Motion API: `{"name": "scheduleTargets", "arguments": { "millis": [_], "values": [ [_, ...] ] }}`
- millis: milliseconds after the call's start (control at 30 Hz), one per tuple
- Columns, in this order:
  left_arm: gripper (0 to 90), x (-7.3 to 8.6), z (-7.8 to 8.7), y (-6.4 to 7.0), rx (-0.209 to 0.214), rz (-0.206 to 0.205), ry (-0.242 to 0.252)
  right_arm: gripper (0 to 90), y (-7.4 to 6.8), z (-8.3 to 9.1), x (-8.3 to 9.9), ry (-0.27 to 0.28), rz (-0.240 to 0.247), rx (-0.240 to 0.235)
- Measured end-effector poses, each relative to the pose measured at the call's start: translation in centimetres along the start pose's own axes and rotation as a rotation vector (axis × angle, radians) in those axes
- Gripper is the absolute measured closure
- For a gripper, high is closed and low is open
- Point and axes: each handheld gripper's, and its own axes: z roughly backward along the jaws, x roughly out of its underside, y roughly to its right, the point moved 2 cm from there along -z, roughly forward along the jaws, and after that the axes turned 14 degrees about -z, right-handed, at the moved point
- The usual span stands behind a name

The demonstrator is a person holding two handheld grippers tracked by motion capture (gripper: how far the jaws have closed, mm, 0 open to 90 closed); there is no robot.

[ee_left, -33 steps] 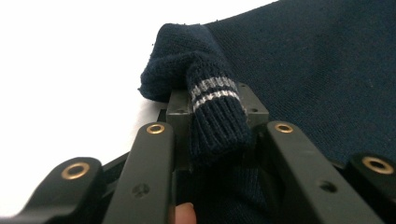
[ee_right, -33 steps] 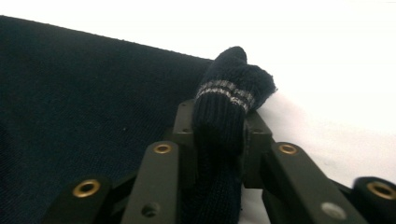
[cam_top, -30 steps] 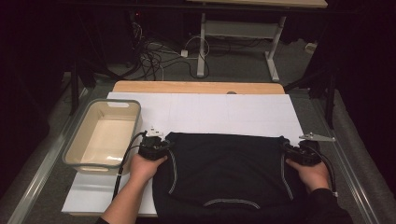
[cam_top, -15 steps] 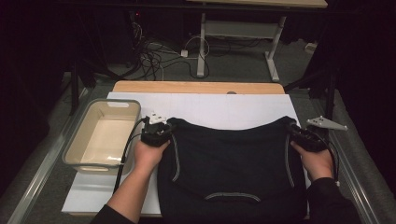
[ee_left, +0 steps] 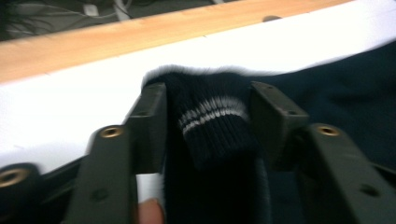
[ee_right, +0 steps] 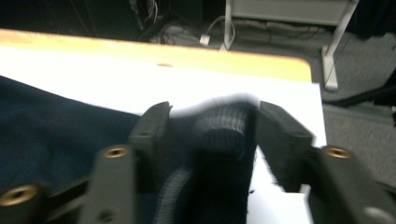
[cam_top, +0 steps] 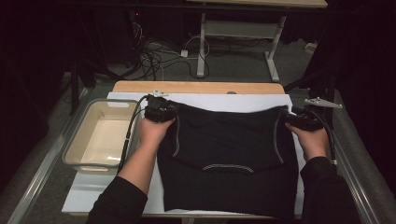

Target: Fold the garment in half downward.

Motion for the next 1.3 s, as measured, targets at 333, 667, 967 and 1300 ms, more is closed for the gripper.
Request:
{"name": "scheduleTargets", "arguments": {
  "millis": [333,667,967,1300],
  "values": [
    [39.9,4.4,3.9,5.0,0.193,-0.114,0.119,38.5,-1.4,5.2,6.3,-0.064,0.057,-0.049],
    [39.1,10.0,4.5,7.0,0.258,-0.197,0.044,40.8,-1.9,7.6,13.0,-0.103,0.038,-0.04],
    [38.9,11.4,4.3,6.4,0.303,-0.149,0.028,49.4,-2.0,6.9,14.2,-0.131,0.041,-0.047],
    [40.3,11.5,4.3,7.2,0.219,-0.193,0.002,53.4,-2.0,6.6,14.3,-0.159,0.04,-0.031]
  ]
}}
